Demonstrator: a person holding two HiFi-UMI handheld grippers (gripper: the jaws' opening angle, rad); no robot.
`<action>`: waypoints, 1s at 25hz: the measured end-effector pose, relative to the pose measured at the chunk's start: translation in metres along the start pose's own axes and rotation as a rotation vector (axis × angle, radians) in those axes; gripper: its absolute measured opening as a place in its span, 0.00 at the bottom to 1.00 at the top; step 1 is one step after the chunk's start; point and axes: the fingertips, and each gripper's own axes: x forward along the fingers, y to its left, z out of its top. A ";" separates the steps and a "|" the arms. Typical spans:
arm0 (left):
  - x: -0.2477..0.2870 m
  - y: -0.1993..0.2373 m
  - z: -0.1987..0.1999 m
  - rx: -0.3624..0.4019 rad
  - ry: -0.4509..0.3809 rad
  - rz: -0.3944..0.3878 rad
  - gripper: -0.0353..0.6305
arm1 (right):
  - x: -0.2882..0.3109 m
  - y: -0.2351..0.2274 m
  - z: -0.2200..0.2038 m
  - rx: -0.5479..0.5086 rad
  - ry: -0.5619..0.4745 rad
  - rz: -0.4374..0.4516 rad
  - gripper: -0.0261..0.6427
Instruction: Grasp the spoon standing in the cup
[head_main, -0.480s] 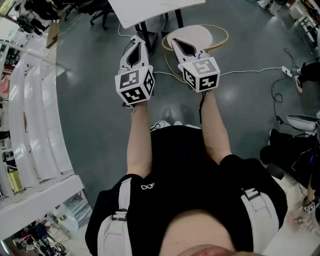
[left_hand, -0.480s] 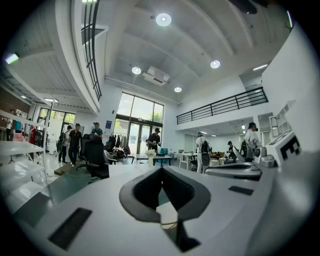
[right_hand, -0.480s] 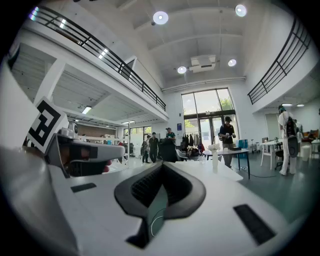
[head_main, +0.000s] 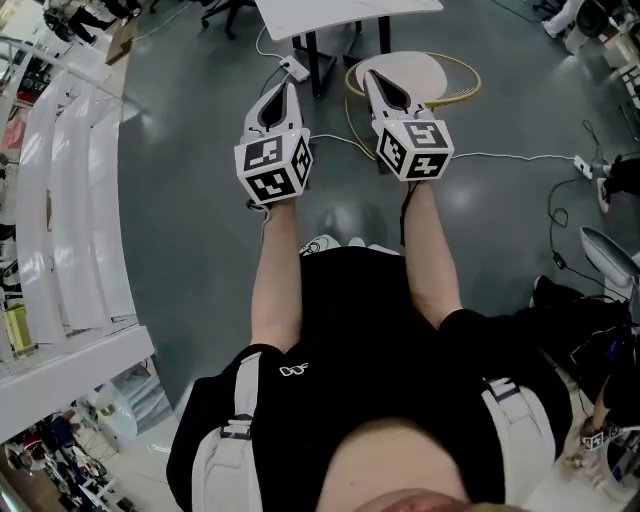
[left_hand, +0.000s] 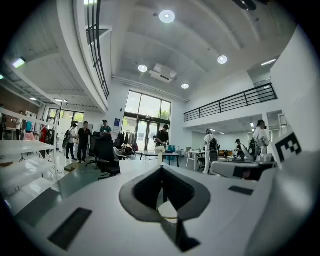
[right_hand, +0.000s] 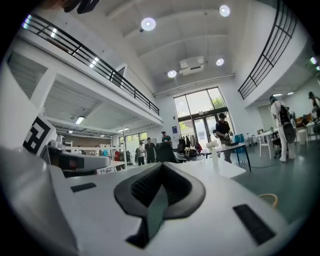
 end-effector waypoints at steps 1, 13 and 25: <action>-0.002 0.004 -0.001 -0.003 0.001 0.008 0.08 | 0.000 -0.003 -0.004 0.003 0.011 -0.020 0.04; -0.005 0.016 -0.015 -0.045 -0.003 0.055 0.08 | -0.004 -0.032 -0.026 0.028 0.039 -0.112 0.04; 0.006 0.026 -0.013 -0.056 -0.005 0.066 0.08 | 0.022 -0.036 -0.019 0.050 0.011 -0.070 0.04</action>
